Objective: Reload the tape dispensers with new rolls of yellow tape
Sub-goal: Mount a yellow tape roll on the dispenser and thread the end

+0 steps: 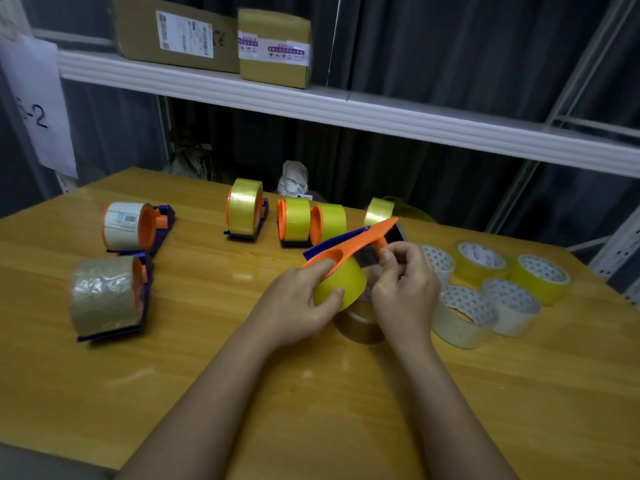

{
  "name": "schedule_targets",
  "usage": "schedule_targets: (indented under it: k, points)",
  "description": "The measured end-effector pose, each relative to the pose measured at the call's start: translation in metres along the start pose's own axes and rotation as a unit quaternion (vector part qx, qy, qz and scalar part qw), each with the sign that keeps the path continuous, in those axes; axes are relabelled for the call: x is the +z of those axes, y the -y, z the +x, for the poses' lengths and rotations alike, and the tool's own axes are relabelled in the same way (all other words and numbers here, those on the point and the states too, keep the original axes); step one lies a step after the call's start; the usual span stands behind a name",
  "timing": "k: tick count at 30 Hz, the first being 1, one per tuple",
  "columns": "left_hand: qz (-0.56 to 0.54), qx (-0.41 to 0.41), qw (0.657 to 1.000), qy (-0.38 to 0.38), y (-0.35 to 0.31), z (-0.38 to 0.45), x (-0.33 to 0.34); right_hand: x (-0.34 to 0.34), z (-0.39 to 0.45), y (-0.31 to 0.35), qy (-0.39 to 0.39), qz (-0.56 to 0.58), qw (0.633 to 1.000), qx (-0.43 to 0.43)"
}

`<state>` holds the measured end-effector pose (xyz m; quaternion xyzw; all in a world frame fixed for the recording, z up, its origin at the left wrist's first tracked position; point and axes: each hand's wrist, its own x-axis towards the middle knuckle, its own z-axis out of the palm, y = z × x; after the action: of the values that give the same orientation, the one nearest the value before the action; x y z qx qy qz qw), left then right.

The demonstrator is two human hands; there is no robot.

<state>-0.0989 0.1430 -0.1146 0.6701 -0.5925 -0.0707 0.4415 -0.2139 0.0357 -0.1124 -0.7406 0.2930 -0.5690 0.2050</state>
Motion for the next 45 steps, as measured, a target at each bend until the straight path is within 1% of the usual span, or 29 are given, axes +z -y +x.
schedule_targets:
  k: [4, 7, 9, 12, 15, 19, 22, 26, 31, 35, 37, 39, 42, 45]
  points:
    - [-0.018, -0.023, 1.0, -0.01, -0.002, 0.004, 0.0, 0.001, 0.003, 0.002, 0.021, 0.01, 1.0, 0.004]
    - [-0.079, -0.063, 0.995, -0.02, 0.001, 0.007, 0.0, 0.002, 0.004, 0.003, 0.043, 0.011, 0.999, 0.01]
    - [-0.064, -0.054, 0.996, -0.018, 0.002, 0.007, -0.003, 0.0, 0.006, 0.004, 0.041, 0.017, 0.999, 0.028]
    - [-0.008, -0.034, 0.999, 0.002, 0.001, 0.005, -0.007, -0.007, 0.009, 0.004, 0.026, 0.052, 0.996, 0.069]
    - [0.054, -0.019, 0.998, 0.013, 0.0, 0.003, -0.007, -0.013, 0.01, 0.004, 0.021, 0.057, 0.995, 0.073]
    - [0.042, -0.023, 0.999, 0.014, 0.002, 0.003, -0.006, -0.015, 0.011, 0.003, 0.017, 0.056, 0.995, 0.082]
    - [0.028, -0.035, 0.999, -0.002, -0.003, 0.005, -0.004, -0.016, 0.013, 0.002, 0.02, 0.061, 0.994, 0.087]
    - [0.058, -0.043, 0.997, -0.023, -0.003, 0.007, -0.003, -0.015, 0.013, 0.002, 0.037, 0.057, 0.994, 0.083]
    - [0.093, -0.037, 0.995, 0.004, 0.003, 0.004, -0.005, -0.023, 0.017, 0.001, 0.009, 0.063, 0.995, 0.079]
    - [0.055, -0.05, 0.997, -0.019, 0.006, 0.005, -0.005, -0.023, 0.017, 0.0, 0.016, 0.046, 0.998, 0.049]
    - [0.06, -0.071, 0.995, -0.033, 0.007, 0.006, -0.007, -0.02, 0.018, -0.002, 0.017, 0.035, 0.998, 0.041]
    - [0.072, -0.08, 0.993, -0.051, 0.009, 0.007, -0.008, -0.017, 0.021, -0.006, 0.038, 0.017, 0.999, 0.031]
    - [0.066, -0.081, 0.991, -0.086, 0.013, 0.009, -0.009, -0.012, 0.025, -0.01, 0.085, 0.019, 0.996, 0.028]
    - [0.052, -0.087, 0.99, -0.102, 0.016, 0.013, -0.011, -0.01, 0.038, -0.01, 0.113, 0.007, 0.993, -0.019]
